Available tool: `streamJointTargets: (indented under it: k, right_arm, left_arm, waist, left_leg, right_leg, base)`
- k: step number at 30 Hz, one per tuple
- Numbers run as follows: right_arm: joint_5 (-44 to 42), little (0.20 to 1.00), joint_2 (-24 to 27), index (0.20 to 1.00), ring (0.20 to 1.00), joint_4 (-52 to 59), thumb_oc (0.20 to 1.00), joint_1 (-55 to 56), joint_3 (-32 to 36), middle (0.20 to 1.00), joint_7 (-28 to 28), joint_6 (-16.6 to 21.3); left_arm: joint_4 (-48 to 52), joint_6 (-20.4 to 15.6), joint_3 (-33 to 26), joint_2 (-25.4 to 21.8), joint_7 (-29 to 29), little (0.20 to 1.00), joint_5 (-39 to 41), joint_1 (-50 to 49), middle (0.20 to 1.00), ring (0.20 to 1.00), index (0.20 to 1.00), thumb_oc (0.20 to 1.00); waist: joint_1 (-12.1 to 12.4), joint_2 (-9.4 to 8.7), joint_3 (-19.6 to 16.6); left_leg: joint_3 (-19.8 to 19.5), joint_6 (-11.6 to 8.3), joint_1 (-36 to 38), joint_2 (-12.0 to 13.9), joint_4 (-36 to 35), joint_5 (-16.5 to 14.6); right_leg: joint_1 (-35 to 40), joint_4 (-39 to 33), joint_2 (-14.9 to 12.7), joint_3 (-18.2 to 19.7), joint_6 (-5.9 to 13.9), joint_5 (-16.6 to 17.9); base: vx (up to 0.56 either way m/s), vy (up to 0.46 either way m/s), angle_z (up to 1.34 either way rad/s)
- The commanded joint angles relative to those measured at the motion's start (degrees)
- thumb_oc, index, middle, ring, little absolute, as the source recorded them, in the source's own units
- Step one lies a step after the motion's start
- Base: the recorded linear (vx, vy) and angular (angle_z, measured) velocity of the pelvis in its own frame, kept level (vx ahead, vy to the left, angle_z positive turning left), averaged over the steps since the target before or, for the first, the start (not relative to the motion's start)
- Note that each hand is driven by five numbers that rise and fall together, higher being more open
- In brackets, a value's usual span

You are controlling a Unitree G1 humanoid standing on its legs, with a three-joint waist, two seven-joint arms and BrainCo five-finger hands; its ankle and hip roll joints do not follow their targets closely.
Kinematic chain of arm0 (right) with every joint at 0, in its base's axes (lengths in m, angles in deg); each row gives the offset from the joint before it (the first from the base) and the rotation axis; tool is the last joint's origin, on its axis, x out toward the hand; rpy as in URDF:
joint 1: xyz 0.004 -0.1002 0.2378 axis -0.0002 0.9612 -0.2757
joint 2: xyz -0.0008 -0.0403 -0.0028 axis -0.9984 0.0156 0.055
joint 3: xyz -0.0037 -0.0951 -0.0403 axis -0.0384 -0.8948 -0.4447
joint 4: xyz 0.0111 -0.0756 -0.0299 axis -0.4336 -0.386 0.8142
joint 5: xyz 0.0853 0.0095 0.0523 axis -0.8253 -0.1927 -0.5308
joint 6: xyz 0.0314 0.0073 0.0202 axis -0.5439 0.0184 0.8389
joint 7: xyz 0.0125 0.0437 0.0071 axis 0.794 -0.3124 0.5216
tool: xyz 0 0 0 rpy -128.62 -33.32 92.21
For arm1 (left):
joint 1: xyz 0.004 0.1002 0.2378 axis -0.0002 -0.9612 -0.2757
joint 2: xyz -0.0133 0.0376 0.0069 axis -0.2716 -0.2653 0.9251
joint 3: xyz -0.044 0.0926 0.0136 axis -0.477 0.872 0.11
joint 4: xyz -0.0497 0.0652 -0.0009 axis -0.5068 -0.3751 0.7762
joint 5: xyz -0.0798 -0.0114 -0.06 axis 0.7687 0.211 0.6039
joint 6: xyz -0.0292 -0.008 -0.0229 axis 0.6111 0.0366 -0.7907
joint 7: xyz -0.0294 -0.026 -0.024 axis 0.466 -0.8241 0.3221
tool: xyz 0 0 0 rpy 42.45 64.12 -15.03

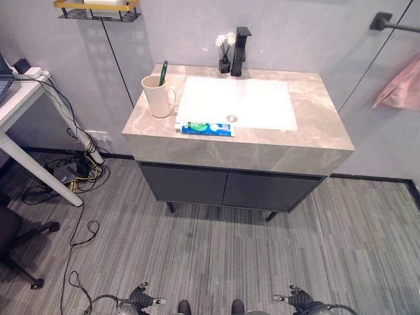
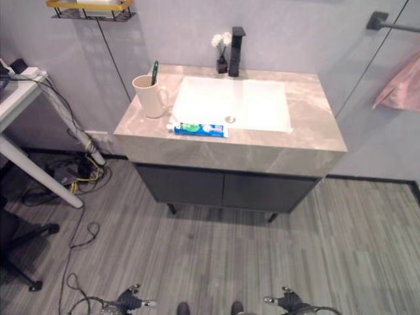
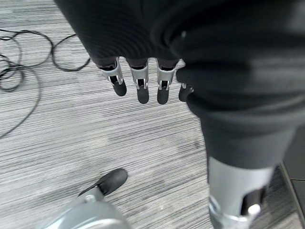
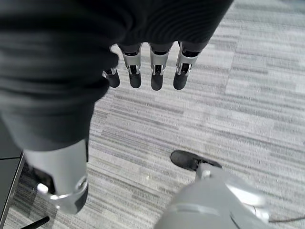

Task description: Put brush and paste in cup on sink, flatten towel.

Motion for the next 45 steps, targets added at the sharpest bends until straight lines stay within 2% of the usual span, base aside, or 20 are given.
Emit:
streamJointTargets:
  k: [1, 6, 9, 10, 11, 14, 16, 20, 29, 35, 40, 42, 43, 44, 45]
  right_arm:
    - [-1.1, 1.000, 1.9, 1.000, 1.000, -2.0, 1.000, -1.5, -1.0, 1.000, 1.7, 2.1]
    - [-3.6, 1.000, 1.6, 1.000, 1.000, 3.4, 1.000, -1.6, -0.6, 1.000, 3.2, 4.3]
    - [-6.8, 1.000, 1.8, 1.000, 1.000, 11.3, 1.000, -0.9, -0.2, 1.000, 4.0, 6.7]
    - [-7.5, 1.000, 2.0, 1.000, 1.000, 14.8, 1.000, -0.7, -0.3, 1.000, 4.3, 7.8]
    - [-8.8, 1.000, 2.5, 1.000, 1.000, 18.9, 1.000, -0.7, -0.3, 1.000, 4.6, 9.2]
    - [-11.1, 1.000, 2.5, 1.000, 1.000, 22.9, 1.000, -0.7, 0.3, 1.000, 4.6, 10.4]
    - [-12.2, 1.000, 2.1, 1.000, 1.000, 23.5, 1.000, -0.9, 0.8, 1.000, 5.1, 10.8]
    - [-12.4, 1.000, 1.5, 1.000, 1.000, 23.7, 1.000, -0.9, 0.3, 1.000, 5.4, 10.7]
    - [-13.7, 1.000, 0.4, 1.000, 1.000, 23.4, 1.000, -0.3, 0.2, 1.000, 6.2, 11.4]
    - [-14.4, 1.000, 0.0, 1.000, 1.000, 22.1, 1.000, -2.0, -0.5, 1.000, 6.6, 11.2]
    - [-14.4, 1.000, -0.1, 1.000, 1.000, 21.4, 1.000, -3.0, -0.7, 1.000, 6.9, 11.0]
    - [-13.9, 1.000, -0.1, 1.000, 1.000, 21.7, 1.000, -3.0, -1.0, 1.000, 6.9, 10.9]
    - [-13.5, 1.000, -0.1, 1.000, 1.000, 21.9, 1.000, -2.7, -1.1, 1.000, 6.9, 10.7]
    - [-12.4, 1.000, 0.0, 1.000, 1.000, 22.2, 1.000, -2.6, -1.3, 1.000, 7.2, 10.6]
    - [-12.4, 1.000, 0.0, 1.000, 1.000, 22.2, 1.000, -2.6, -1.3, 1.000, 7.2, 10.6]
  left_arm:
    - [-2.3, -2.2, 1.9, 0.9, 1.4, 1.000, -1.5, 1.4, 1.000, 1.000, 1.000, 1.000]
    - [1.1, -3.9, 1.2, 0.7, 2.6, 1.000, 1.4, 0.9, 1.000, 1.000, 1.000, 1.000]
    - [7.3, -6.2, 0.9, -0.1, 5.0, 1.000, 3.8, 0.2, 1.000, 1.000, 1.000, 1.000]
    - [11.2, -7.5, 1.0, -0.7, 6.1, 1.000, 4.7, -0.2, 1.000, 1.000, 1.000, 1.000]
    - [17.4, -9.4, 1.0, -1.9, 7.6, 1.000, 6.5, -0.5, 1.000, 1.000, 1.000, 1.000]
    - [21.7, -11.5, 0.0, -2.5, 9.3, 1.000, 9.1, -0.4, 1.000, 1.000, 1.000, 1.000]
    - [23.0, -12.0, 0.2, -2.6, 10.0, 1.000, 8.6, 0.1, 1.000, 1.000, 1.000, 1.000]
    - [22.6, -12.0, 0.7, -2.0, 10.3, 1.000, 8.3, 0.6, 1.000, 1.000, 1.000, 1.000]
    - [23.4, -12.0, 2.0, -1.7, 10.4, 1.000, 7.3, 0.1, 1.000, 1.000, 1.000, 1.000]
    - [23.1, -12.1, 2.9, -1.9, 10.5, 1.000, 6.3, 0.3, 1.000, 1.000, 1.000, 1.000]
    - [23.5, -12.1, 3.2, -2.2, 10.7, 1.000, 5.5, 0.7, 1.000, 1.000, 1.000, 1.000]
    - [23.8, -12.0, 3.1, -2.6, 10.7, 1.000, 4.9, 0.8, 1.000, 1.000, 1.000, 1.000]
    - [24.3, -11.9, 3.0, -2.8, 10.7, 1.000, 4.7, 0.6, 1.000, 1.000, 1.000, 1.000]
    - [24.4, -11.7, 3.1, -3.1, 10.6, 1.000, 4.1, 0.7, 1.000, 1.000, 1.000, 1.000]
    - [24.4, -11.7, 3.1, -3.1, 10.6, 1.000, 4.1, 0.8, 1.000, 1.000, 1.000, 1.000]
  waist:
    - [0.7, 1.36, -2.4]
    - [0.8, 1.20, -2.2]
    - [0.9, 1.26, -0.9]
    - [1.0, 0.96, 0.2]
    - [1.1, 0.33, 2.3]
    - [1.3, -0.25, 4.1]
    - [1.3, -0.59, 4.5]
    - [1.3, -0.74, 4.3]
    - [1.0, -0.35, 3.5]
    - [1.2, 0.45, 3.1]
    - [1.5, 0.69, 2.9]
    - [1.7, 0.68, 3.1]
    - [1.8, 0.61, 3.4]
    - [1.9, 0.77, 4.3]
    - [2.0, 0.71, 4.3]
  left_leg:
    - [-0.5, -1.01, 1.7, 0.9, 0.1, -1.7]
    - [-0.2, -0.69, 2.5, 0.9, 0.1, -2.1]
    - [0.3, -0.24, 3.1, 1.4, 0.7, -1.9]
    - [0.2, 0.03, 1.2, 1.5, 4.4, -3.1]
    - [-0.7, 0.13, -2.8, 1.6, 11.6, -5.3]
    - [-1.8, -0.15, -6.8, 1.4, 20.1, -8.9]
    - [-2.2, 0.05, -8.1, 1.5, 23.4, -10.6]
    - [-2.0, 0.40, -7.6, 1.7, 25.0, -12.0]
    - [-1.0, 0.62, -5.4, 1.1, 22.6, -11.4]
    - [-0.1, 2.14, -3.5, -1.2, 18.8, -10.6]
    - [0.1, 3.39, -2.5, -3.1, 16.4, -10.3]
    - [0.0, 4.22, -1.7, -4.1, 15.4, -10.2]
    - [-0.1, 4.71, -1.3, -4.5, 15.2, -10.3]
    - [0.3, 5.66, 0.0, -4.8, 14.7, -10.6]
    - [0.4, 5.68, 0.0, -4.9, 14.7, -10.6]
  right_leg:
    - [-1.7, 1.7, -1.9, -0.9, 4.21, 1.1]
    - [-1.9, 3.4, -2.0, -0.5, 4.41, 0.2]
    - [-4.7, 9.5, -1.7, 0.1, 4.50, -1.9]
    - [-6.6, 12.8, -1.8, 0.2, 4.70, -3.0]
    - [-9.8, 19.1, -2.4, 0.2, 4.84, -4.9]
    - [-12.7, 27.0, -3.3, -0.5, 4.86, -8.0]
    - [-13.2, 29.6, -3.7, -0.6, 4.86, -8.9]
    - [-12.8, 30.8, -4.0, -0.6, 4.74, -9.2]
    - [-10.8, 27.4, -4.5, -0.3, 5.29, -7.5]
    - [-9.6, 23.2, -5.4, 1.2, 6.35, -4.6]
    - [-9.5, 22.7, -6.4, 2.4, 7.10, -2.7]
    - [-11.0, 25.9, -7.1, 2.9, 7.54, -0.6]
    - [-12.3, 28.7, -7.6, 3.3, 7.72, 1.6]
    - [-15.0, 34.8, -8.4, 3.2, 7.92, 6.4]
    - [-15.1, 34.9, -8.5, 3.4, 7.95, 6.4]
  base:
    - [0.00, 0.000, 0.00]
    - [0.00, 0.023, -0.05]
    - [-0.07, 0.018, -0.07]
    - [-0.23, 0.004, -0.15]
    - [-0.24, -0.006, -0.17]
    - [-0.10, -0.010, 0.00]
    - [0.00, -0.014, 0.11]
    - [0.04, -0.002, 0.07]
    - [0.04, 0.043, 0.00]
    - [0.02, 0.118, -0.01]
    - [0.03, 0.145, 0.00]
    - [0.02, 0.165, -0.02]
    - [0.01, 0.235, -0.05]
    - [0.00, 0.175, -0.08]
    - [0.01, 0.196, -0.13]
